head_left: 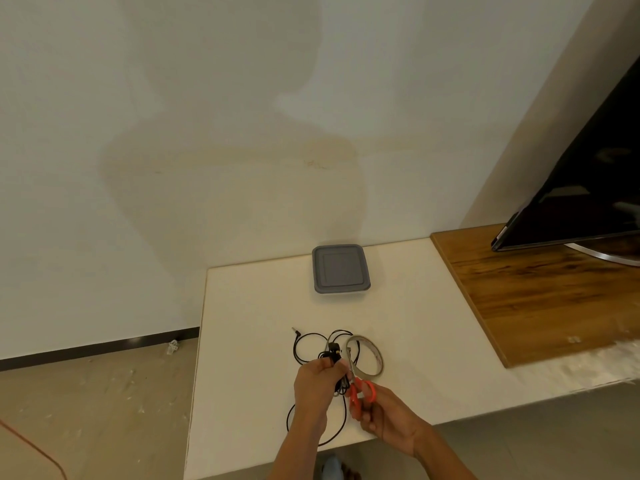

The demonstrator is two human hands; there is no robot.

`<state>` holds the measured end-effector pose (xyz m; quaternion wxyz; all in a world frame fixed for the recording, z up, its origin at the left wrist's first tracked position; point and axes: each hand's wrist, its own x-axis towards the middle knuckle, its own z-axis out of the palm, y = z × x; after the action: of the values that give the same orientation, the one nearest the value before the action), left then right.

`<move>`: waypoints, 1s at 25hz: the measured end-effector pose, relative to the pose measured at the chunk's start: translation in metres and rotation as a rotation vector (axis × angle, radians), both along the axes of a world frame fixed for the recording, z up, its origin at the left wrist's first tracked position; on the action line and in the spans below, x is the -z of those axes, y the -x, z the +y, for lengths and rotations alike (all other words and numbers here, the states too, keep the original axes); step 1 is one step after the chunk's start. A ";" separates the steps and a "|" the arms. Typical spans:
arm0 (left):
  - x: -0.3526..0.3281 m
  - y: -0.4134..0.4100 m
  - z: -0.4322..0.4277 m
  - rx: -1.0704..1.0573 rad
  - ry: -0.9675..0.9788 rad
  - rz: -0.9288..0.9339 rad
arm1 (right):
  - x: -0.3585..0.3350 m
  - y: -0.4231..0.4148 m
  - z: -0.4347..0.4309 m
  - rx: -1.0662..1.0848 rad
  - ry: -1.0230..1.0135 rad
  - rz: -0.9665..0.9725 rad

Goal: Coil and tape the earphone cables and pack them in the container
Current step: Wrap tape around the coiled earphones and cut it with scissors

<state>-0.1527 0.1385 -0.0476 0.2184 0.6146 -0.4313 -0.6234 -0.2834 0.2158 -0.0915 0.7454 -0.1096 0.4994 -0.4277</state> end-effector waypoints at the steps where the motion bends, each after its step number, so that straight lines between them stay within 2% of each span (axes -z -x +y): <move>1: -0.001 0.000 0.001 -0.003 0.001 0.003 | 0.001 -0.001 -0.001 0.015 0.007 -0.014; 12: -0.003 -0.005 -0.004 -0.051 -0.023 0.097 | 0.012 0.006 0.025 -0.065 -0.014 -0.097; 17: -0.007 -0.005 0.002 -0.047 -0.008 0.124 | 0.008 -0.006 0.012 0.034 -0.006 -0.188; 25: -0.006 -0.016 0.000 -0.100 -0.038 0.245 | 0.006 -0.006 0.014 0.032 0.040 -0.203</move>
<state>-0.1371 0.1390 -0.0411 0.2884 0.5586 -0.3583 -0.6902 -0.2771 0.2295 -0.0979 0.7830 -0.0725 0.4143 -0.4584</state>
